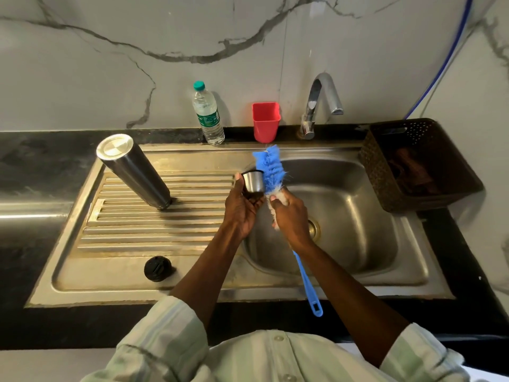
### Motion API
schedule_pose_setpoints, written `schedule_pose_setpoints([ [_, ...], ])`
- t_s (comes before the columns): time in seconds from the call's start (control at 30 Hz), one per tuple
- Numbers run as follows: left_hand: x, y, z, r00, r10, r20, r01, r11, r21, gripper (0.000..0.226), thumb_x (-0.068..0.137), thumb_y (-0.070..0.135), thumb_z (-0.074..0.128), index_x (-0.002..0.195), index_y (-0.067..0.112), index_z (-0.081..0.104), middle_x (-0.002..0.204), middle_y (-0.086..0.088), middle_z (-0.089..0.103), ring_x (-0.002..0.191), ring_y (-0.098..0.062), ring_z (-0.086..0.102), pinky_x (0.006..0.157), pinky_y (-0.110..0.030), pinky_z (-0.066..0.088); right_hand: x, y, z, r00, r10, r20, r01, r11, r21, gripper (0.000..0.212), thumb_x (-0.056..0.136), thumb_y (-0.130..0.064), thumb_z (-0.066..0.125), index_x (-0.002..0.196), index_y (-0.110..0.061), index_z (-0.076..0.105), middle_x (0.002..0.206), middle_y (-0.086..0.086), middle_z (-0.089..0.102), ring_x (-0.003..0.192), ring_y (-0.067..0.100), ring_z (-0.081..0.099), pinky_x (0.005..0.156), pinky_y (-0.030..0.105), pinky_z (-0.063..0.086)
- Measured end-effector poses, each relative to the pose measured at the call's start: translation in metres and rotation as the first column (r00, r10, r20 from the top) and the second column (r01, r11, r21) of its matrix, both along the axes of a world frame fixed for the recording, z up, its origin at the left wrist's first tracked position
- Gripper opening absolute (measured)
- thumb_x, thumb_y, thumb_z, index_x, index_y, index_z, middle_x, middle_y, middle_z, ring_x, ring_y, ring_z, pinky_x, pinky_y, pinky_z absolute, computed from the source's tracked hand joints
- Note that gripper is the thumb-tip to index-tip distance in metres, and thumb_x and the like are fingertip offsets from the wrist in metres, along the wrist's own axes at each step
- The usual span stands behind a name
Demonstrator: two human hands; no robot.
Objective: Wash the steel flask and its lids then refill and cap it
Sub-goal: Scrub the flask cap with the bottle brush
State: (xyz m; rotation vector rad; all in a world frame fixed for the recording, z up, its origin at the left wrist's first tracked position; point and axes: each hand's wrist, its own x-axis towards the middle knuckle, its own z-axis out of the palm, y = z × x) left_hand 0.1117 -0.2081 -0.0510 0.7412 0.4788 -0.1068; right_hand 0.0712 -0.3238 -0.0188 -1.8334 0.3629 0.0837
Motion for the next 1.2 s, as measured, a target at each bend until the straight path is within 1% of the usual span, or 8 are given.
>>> schedule_pose_setpoints([
  [0.13,0.003,0.003,0.002,0.999,0.029,-0.022,-0.031,0.998,-0.061,0.041,0.103,0.034,0.050,0.124,0.000,0.059,0.107,-0.017,0.071,0.092,-0.026,0.071,0.086,-0.039,0.060,-0.007,0.009,-0.002,0.992,0.086,0.087,-0.077,0.992,-0.101,0.031,0.092,-0.028,0.059,0.123,-0.030,0.063,0.101,-0.001,0.073,0.080,0.018,0.069,0.068,0.033,0.056],
  [0.23,0.003,0.002,0.002,0.999,0.001,-0.045,-0.003,1.000,-0.029,0.046,0.105,0.036,0.046,0.132,0.000,0.053,0.121,-0.021,0.067,0.095,-0.029,0.070,0.079,-0.040,0.060,-0.001,0.001,-0.002,1.000,0.009,-0.001,-0.009,1.000,-0.021,0.023,0.094,-0.026,0.058,0.115,-0.028,0.067,0.085,0.002,0.071,0.059,0.016,0.064,0.052,0.029,0.054],
  [0.37,0.007,0.002,-0.001,0.998,0.062,-0.016,-0.063,0.997,-0.049,0.039,0.105,0.029,0.046,0.128,-0.001,0.056,0.116,-0.020,0.067,0.092,-0.026,0.070,0.084,-0.038,0.059,-0.007,0.008,-0.006,0.987,0.113,0.116,-0.095,0.984,-0.149,0.035,0.093,-0.029,0.059,0.128,-0.034,0.060,0.103,-0.001,0.072,0.081,0.020,0.068,0.071,0.035,0.056],
  [0.53,0.003,0.001,-0.003,1.000,0.011,-0.024,-0.010,0.999,0.031,0.031,0.105,0.032,0.046,0.115,0.008,0.063,0.107,-0.016,0.071,0.085,-0.024,0.071,0.063,-0.034,0.060,0.004,-0.001,-0.007,0.999,0.017,-0.033,-0.019,0.999,-0.042,0.032,0.093,-0.031,0.058,0.125,-0.035,0.062,0.084,-0.002,0.069,0.066,0.017,0.065,0.059,0.035,0.059],
  [0.73,0.004,0.005,0.006,0.990,-0.134,0.044,0.133,0.990,0.037,0.048,0.102,0.042,0.050,0.131,0.005,0.058,0.126,-0.020,0.066,0.112,-0.030,0.067,0.091,-0.041,0.057,-0.003,0.005,-0.011,0.991,0.122,0.060,-0.109,0.975,-0.191,0.049,0.087,-0.043,0.052,0.133,-0.052,0.039,0.101,-0.001,0.072,0.083,0.029,0.068,0.074,0.046,0.057],
  [0.9,0.000,0.008,-0.002,0.980,-0.198,0.007,0.194,0.968,0.161,0.048,0.086,0.024,0.076,0.130,0.012,0.061,0.121,-0.014,0.068,0.095,-0.021,0.066,0.077,-0.031,0.052,-0.005,0.004,-0.009,0.994,0.085,0.072,-0.071,0.981,-0.180,0.050,0.086,-0.045,0.049,0.134,-0.052,0.037,0.099,-0.001,0.071,0.081,0.029,0.068,0.070,0.048,0.058],
  [1.03,-0.002,0.006,0.001,0.995,-0.105,-0.002,0.104,0.992,0.069,0.044,0.096,0.021,0.063,0.137,0.010,0.052,0.117,-0.013,0.066,0.088,-0.019,0.069,0.069,-0.028,0.058,0.004,-0.007,-0.013,1.000,0.023,0.003,-0.022,0.996,-0.091,0.043,0.094,-0.028,0.056,0.135,-0.042,0.052,0.097,0.003,0.071,0.068,0.022,0.066,0.061,0.038,0.060],
  [1.2,-0.003,0.001,0.004,0.997,-0.063,0.038,0.064,0.998,-0.012,0.017,0.102,0.017,0.049,0.108,0.018,0.064,0.090,-0.007,0.075,0.080,-0.020,0.073,0.067,-0.035,0.061,-0.003,-0.003,-0.013,0.987,0.116,0.109,-0.085,0.965,-0.250,0.045,0.094,-0.030,0.057,0.137,-0.038,0.051,0.108,0.000,0.072,0.091,0.023,0.066,0.081,0.035,0.054],
])
